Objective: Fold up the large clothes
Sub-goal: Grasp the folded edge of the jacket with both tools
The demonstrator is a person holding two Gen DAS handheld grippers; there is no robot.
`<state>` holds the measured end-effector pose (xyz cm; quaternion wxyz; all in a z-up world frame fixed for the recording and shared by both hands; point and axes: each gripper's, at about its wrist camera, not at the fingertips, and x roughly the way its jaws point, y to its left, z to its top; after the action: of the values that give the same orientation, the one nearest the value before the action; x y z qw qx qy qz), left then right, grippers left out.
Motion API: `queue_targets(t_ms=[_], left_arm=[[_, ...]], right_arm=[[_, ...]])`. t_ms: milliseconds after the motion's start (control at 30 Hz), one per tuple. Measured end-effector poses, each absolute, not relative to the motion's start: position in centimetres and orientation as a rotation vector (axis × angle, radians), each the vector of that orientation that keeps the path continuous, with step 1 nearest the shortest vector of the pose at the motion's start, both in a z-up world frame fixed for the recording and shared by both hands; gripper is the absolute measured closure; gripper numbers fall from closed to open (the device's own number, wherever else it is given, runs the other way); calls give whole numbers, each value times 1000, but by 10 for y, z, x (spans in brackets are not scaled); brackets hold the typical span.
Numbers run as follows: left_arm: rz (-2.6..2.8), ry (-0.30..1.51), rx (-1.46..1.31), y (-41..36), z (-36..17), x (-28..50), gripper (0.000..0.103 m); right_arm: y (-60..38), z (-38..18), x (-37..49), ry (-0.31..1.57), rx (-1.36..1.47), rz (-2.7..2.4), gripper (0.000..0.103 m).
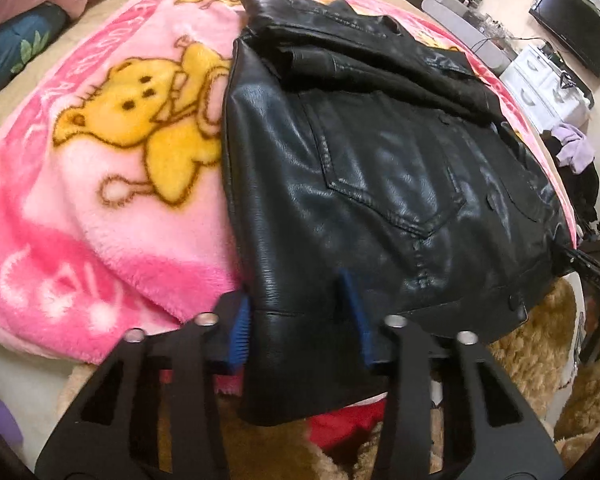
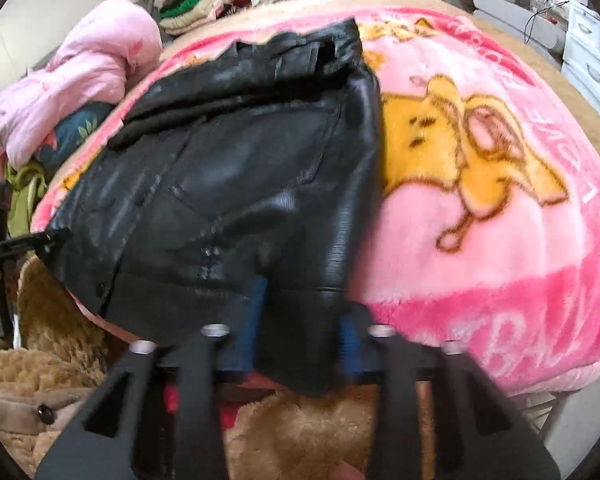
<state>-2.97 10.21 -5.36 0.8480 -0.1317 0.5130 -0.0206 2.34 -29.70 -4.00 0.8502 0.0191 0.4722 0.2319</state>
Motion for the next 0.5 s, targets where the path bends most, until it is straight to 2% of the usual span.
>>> queue_targets(t_ms=[100, 300, 400, 500], left_arm=[[-64, 1043, -335, 107, -41, -30, 95], [-97, 983, -368, 110, -19, -28, 96], [-105, 945, -407, 116, -7, -26, 96], [-113, 908, -431, 120, 5, -22, 96]], right_arm=[[-297, -22, 22, 933, 55, 527, 83], [-299, 9, 33, 834, 149, 593, 86], [-299, 22, 41, 789, 192, 620, 91], [-297, 32, 49, 757, 209, 628, 92]])
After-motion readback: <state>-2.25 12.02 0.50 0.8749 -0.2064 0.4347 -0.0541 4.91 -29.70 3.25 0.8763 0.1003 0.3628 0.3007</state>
